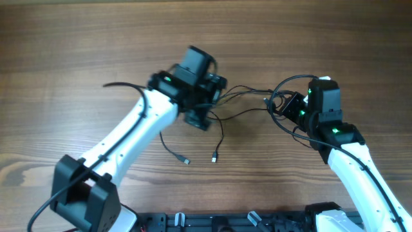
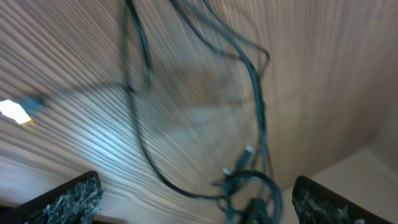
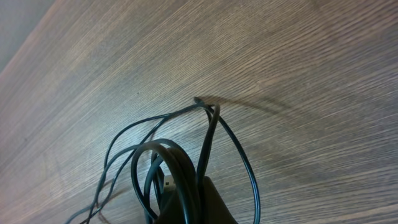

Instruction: Untangle cables

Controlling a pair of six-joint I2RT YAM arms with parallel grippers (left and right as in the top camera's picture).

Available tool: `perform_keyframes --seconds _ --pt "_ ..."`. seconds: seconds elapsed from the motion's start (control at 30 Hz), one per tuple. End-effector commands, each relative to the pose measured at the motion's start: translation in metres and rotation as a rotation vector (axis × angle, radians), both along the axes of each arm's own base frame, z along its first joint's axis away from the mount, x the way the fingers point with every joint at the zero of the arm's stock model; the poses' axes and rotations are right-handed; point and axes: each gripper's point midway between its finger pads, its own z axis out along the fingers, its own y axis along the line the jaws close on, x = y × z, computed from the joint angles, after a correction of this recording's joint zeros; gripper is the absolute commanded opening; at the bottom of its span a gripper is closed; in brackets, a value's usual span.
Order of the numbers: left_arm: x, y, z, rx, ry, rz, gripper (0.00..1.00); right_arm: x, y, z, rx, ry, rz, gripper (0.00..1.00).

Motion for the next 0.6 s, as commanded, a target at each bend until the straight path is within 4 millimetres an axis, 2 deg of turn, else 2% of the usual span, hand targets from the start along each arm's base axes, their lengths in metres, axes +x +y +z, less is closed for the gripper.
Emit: perform_keyframes --seconds 0.0,0.07,0.1,0.17,0.27,0.33,0.37,0.43,0.47,0.53,0.57 --pt "0.0 -0.042 -0.017 -0.06 0.069 0.139 1.0 -0.001 0.003 -0.002 0.026 0.013 0.002 0.06" --pt "0.0 -0.064 -0.021 -0.087 0.04 0.1 0.97 -0.002 0.003 -0.003 0.025 0.022 0.002 0.06" --pt "-0.002 -0.074 -0.023 -0.098 0.03 0.081 0.9 -0.004 0.003 -0.004 0.024 0.031 0.002 0.06" --pt "-0.005 -0.086 -0.029 -0.107 0.027 0.062 0.67 -0.007 0.003 -0.006 0.021 0.043 0.002 0.06" --pt "-0.01 -0.09 -0.035 -0.099 0.05 0.068 0.5 -0.008 0.002 -0.008 0.02 0.051 0.003 0.06" --pt "-0.01 -0.089 -0.036 -0.095 0.048 0.071 0.32 -0.009 0.002 -0.008 0.019 0.056 0.003 0.05" --pt "-0.009 -0.088 -0.037 -0.093 0.046 0.075 0.27 -0.009 0.002 -0.009 0.019 0.058 0.003 0.05" --pt "-0.005 -0.082 -0.038 -0.085 0.05 0.09 0.09 -0.01 0.002 -0.009 0.018 0.063 0.003 0.05" --pt "-0.003 -0.075 -0.04 -0.073 0.061 0.104 0.04 -0.011 0.002 -0.01 0.018 0.066 0.003 0.05" --pt "0.001 -0.058 -0.046 -0.038 0.092 0.134 0.04 -0.012 0.002 -0.011 0.017 0.073 0.003 0.05" --pt "0.001 -0.036 -0.053 0.01 0.142 0.174 0.04 -0.013 0.002 -0.011 0.017 0.075 0.003 0.05"
